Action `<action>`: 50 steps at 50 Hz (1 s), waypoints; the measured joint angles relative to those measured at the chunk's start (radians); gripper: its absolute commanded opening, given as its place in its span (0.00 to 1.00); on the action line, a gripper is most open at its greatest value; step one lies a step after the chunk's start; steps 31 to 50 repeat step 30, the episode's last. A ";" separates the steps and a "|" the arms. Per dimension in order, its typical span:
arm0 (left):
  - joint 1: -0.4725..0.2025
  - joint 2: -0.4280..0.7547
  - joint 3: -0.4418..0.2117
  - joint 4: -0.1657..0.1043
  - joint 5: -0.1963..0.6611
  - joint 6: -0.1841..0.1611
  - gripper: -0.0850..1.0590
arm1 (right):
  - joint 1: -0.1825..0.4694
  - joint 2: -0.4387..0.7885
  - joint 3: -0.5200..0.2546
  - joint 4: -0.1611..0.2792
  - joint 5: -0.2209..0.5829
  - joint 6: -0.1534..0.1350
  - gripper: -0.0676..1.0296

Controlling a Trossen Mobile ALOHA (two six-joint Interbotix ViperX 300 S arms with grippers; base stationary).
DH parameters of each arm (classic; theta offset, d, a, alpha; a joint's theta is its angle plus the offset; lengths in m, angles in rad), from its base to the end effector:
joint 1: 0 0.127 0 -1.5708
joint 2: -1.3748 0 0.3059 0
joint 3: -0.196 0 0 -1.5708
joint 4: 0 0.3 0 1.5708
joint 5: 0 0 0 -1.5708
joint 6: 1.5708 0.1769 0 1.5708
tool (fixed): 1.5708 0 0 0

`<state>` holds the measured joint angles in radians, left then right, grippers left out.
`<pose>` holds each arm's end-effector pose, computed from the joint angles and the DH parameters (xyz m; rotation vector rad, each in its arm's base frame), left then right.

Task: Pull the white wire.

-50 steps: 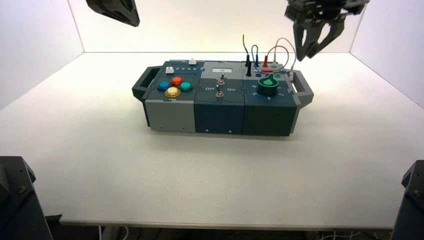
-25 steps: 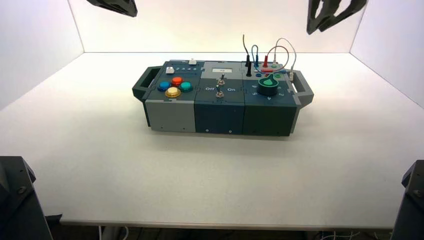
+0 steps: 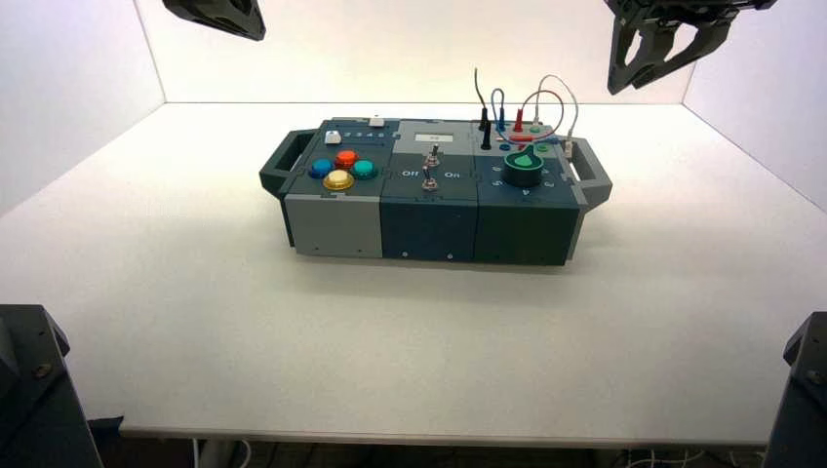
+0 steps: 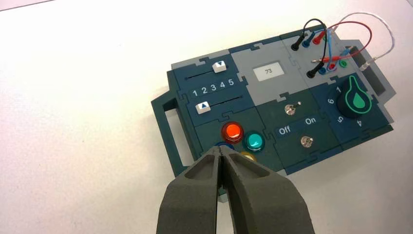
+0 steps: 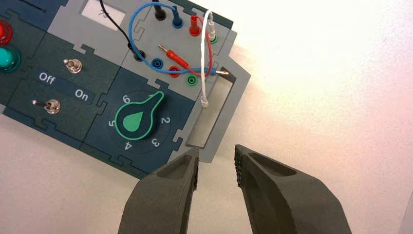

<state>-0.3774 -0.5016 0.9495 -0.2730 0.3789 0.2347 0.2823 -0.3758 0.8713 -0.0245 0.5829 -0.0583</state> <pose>0.2717 -0.1267 0.1608 0.0953 0.8178 -0.4423 0.2819 0.0793 0.1295 -0.2300 1.0605 0.2845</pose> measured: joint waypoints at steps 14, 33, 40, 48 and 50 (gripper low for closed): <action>0.000 0.000 0.003 -0.002 -0.005 0.000 0.05 | 0.000 0.000 0.000 0.000 -0.003 -0.002 0.43; 0.000 0.000 0.005 0.000 -0.005 0.000 0.05 | 0.000 -0.017 0.000 0.002 -0.003 -0.002 0.43; 0.000 0.000 0.005 0.000 -0.005 0.000 0.05 | 0.000 -0.017 0.000 0.002 -0.003 -0.002 0.43; 0.000 0.000 0.005 0.000 -0.005 0.000 0.05 | 0.000 -0.017 0.000 0.002 -0.003 -0.002 0.43; 0.000 0.000 0.005 0.000 -0.005 0.000 0.05 | 0.000 -0.017 0.000 0.002 -0.003 -0.002 0.43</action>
